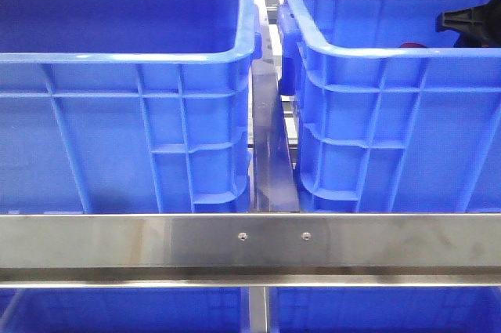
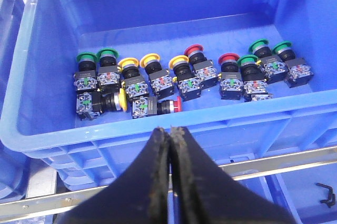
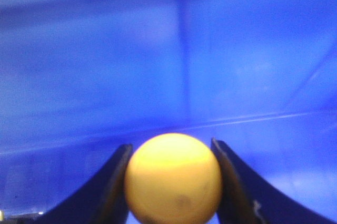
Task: Pick red and yellow buttons and place in box
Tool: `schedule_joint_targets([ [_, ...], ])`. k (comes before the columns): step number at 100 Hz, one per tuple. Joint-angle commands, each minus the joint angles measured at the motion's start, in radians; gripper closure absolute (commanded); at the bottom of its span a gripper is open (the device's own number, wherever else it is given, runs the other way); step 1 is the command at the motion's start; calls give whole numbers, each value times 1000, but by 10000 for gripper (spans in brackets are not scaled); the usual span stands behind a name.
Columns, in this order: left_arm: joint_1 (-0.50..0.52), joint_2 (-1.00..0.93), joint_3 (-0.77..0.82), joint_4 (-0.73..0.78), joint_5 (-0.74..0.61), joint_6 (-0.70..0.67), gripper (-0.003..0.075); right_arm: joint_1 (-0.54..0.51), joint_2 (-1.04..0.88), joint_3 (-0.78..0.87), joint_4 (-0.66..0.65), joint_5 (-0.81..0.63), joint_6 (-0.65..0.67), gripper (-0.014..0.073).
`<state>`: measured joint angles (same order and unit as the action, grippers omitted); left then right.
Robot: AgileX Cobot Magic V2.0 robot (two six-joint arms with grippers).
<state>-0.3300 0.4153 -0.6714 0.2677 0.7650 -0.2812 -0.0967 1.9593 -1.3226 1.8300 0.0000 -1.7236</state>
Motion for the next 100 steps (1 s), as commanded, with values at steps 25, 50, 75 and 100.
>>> schedule_joint_targets([
  [25,-7,8,-26,3,-66,-2,739,-7,-36,-24,53,6,-16,92],
  [50,-7,8,-26,3,-66,-2,739,-7,-76,-24,53,-65,-16,50],
  [75,-7,8,-26,3,-66,-2,739,-7,-195,7,53,-34,-22,50],
  [100,-7,8,-26,3,-66,-2,739,-7,-387,102,53,20,-22,52],
])
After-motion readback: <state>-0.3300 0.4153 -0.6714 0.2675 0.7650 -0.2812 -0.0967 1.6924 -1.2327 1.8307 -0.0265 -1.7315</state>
